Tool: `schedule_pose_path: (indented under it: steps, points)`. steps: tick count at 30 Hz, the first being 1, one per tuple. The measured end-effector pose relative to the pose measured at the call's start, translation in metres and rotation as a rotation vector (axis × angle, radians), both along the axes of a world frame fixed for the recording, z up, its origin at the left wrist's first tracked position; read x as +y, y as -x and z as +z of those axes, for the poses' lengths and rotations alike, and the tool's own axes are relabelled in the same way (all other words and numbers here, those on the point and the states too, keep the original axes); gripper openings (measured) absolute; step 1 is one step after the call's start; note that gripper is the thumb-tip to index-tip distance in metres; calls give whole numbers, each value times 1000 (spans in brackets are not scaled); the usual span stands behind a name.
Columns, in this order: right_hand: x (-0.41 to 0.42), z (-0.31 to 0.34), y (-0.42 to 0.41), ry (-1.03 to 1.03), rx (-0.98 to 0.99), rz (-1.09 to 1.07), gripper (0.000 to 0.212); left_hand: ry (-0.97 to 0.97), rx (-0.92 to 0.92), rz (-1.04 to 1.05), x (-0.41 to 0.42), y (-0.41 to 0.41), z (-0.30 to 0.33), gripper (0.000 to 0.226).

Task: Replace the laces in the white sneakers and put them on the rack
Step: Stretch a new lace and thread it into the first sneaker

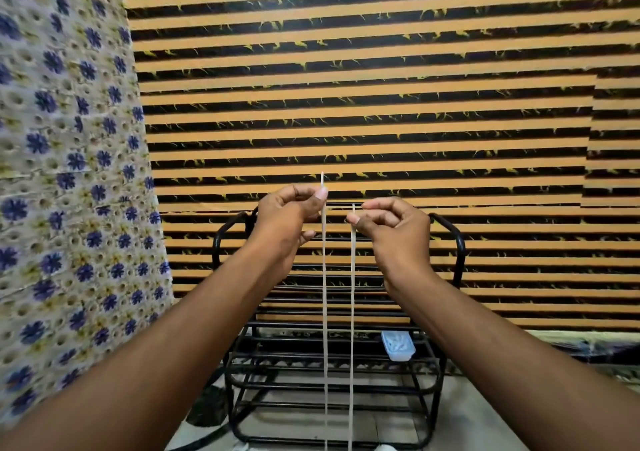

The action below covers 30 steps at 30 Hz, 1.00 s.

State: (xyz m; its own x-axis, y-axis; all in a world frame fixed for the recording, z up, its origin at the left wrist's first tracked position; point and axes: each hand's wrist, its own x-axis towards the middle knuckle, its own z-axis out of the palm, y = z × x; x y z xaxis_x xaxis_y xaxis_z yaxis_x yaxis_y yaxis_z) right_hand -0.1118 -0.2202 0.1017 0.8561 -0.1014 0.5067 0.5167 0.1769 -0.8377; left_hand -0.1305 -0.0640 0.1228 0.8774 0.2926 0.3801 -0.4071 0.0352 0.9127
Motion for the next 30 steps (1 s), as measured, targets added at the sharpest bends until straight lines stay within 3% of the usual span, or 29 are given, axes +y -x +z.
schedule_pose_path:
  steps: [6, 30]
  points:
    - [2, 2, 5, -21, 2, 11, 23, 58, 4, 21, 3, 3, 1, 11]
    - [4, 3, 21, -38, -32, 2, 21, -21, -53, 35, -12, 18, 6, 14]
